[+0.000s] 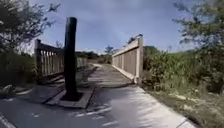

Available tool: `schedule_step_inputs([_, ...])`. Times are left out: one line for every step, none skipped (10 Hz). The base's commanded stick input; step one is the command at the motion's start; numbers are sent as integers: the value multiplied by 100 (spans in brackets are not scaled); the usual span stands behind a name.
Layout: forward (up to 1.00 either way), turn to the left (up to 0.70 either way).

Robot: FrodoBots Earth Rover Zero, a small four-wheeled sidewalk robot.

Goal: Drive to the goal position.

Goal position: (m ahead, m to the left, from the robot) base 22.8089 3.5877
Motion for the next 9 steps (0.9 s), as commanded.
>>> schedule_step_inputs([85,34])
schedule_step_inputs([85,34])
schedule_step_inputs([85,8])
schedule_step_inputs([85,0])
schedule_step_inputs([85,0])
schedule_step_inputs([85,0])
schedule_step_inputs([85,0])
schedule_step_inputs([85,0])
schedule_step_inputs([85,0])
